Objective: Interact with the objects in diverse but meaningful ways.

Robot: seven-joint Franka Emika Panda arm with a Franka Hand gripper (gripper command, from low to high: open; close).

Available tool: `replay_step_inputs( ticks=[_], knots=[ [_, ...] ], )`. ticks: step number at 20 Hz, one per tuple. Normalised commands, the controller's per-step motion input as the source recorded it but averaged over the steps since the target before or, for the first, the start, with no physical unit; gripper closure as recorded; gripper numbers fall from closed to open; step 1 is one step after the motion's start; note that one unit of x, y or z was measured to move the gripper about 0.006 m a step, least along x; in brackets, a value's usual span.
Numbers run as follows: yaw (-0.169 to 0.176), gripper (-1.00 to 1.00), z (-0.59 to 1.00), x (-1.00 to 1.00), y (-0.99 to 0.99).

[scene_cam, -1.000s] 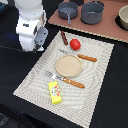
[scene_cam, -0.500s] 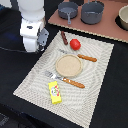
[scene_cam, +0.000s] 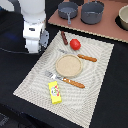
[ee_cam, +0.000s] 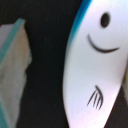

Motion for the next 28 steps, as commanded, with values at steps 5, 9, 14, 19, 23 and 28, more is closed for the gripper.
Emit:
replay_step_inputs(
  ticks=[5,9,14,19,23,28],
  knots=[
    [0.061,1.00,-0.23,-0.25,0.06],
    [0.063,1.00,-0.21,-0.21,0.03],
    [0.038,1.00,0.12,-0.14,0.00],
    [0.000,1.00,1.00,0.06,0.07],
    [0.000,1.00,0.97,0.29,0.01],
    [-0.009,1.00,0.63,0.73,-0.01]
  ],
)
